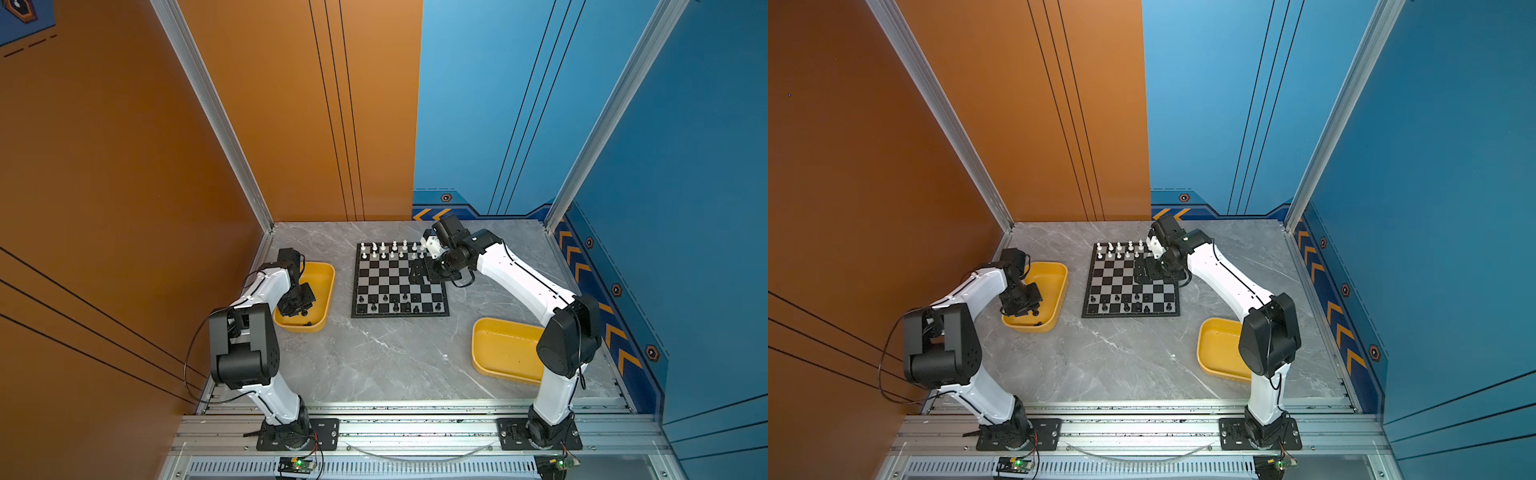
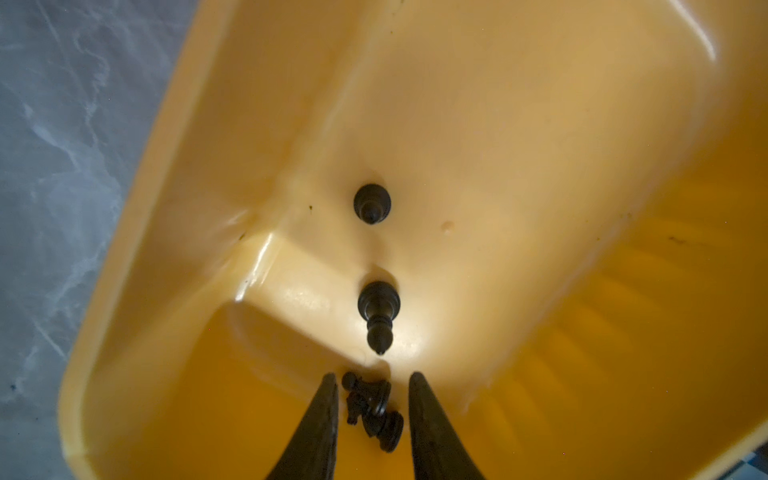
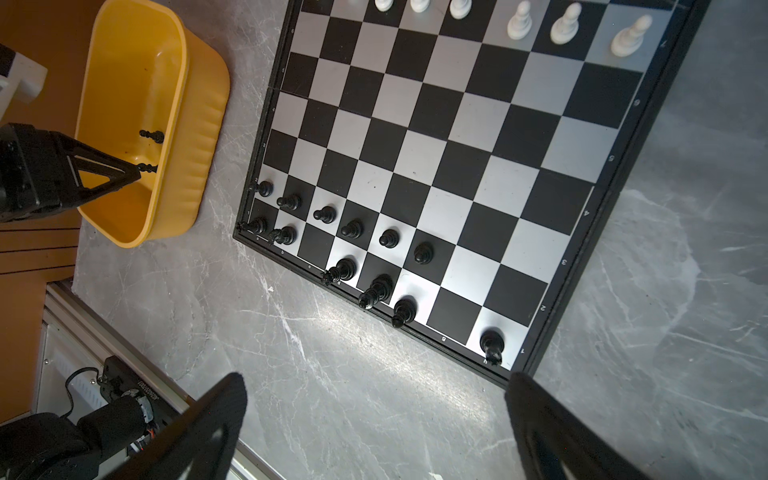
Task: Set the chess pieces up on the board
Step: 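Lower the left gripper and grasp another black pawn in the tray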
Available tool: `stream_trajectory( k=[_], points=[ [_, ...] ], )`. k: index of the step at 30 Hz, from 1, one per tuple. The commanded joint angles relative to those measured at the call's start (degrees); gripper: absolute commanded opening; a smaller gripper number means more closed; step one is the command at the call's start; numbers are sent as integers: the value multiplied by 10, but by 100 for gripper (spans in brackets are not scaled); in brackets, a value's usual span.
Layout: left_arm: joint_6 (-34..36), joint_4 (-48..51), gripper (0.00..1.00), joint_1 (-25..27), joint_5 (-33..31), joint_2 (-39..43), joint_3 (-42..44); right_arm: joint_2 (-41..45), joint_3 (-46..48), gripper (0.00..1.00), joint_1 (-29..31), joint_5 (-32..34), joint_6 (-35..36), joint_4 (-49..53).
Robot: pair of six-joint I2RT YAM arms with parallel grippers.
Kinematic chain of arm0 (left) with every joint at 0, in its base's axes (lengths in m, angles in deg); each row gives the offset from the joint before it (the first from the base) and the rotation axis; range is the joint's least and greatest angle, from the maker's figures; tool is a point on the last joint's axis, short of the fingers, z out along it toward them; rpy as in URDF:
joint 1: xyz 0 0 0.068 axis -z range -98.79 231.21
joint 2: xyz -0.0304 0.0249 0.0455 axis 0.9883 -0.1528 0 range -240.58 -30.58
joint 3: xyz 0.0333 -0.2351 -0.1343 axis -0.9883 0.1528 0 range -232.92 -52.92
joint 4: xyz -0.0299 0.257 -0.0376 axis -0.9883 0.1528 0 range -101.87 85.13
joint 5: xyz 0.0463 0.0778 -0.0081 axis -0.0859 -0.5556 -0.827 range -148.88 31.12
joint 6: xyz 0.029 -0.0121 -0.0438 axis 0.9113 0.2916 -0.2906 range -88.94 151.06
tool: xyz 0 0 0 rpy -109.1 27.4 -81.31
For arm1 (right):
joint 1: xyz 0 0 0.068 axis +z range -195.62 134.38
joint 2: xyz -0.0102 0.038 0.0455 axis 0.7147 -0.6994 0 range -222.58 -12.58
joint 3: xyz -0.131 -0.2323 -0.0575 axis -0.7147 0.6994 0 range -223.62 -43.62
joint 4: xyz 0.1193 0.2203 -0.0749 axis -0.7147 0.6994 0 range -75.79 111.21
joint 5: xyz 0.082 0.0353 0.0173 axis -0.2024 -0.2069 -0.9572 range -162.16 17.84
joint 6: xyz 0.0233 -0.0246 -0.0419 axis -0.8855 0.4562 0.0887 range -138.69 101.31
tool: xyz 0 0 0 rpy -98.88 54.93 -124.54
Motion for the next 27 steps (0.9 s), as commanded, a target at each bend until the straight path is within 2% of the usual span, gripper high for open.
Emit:
stream_trajectory(
  k=[1, 10, 16, 27],
  points=[
    [13, -1, 30, -2, 5, -20, -20, -7, -16, 100, 2, 6, -6, 17],
    [20, -2, 29, -2, -3, -51, -35, -6, -18, 100, -3, 8, -6, 22],
    [22, -5, 15, 2, -5, -68, -38, 0, -16, 100, -6, 11, -4, 27],
    [21, -2, 5, 22, 1, -62, -50, 28, 6, 100, -15, 18, 4, 35]
  ],
)
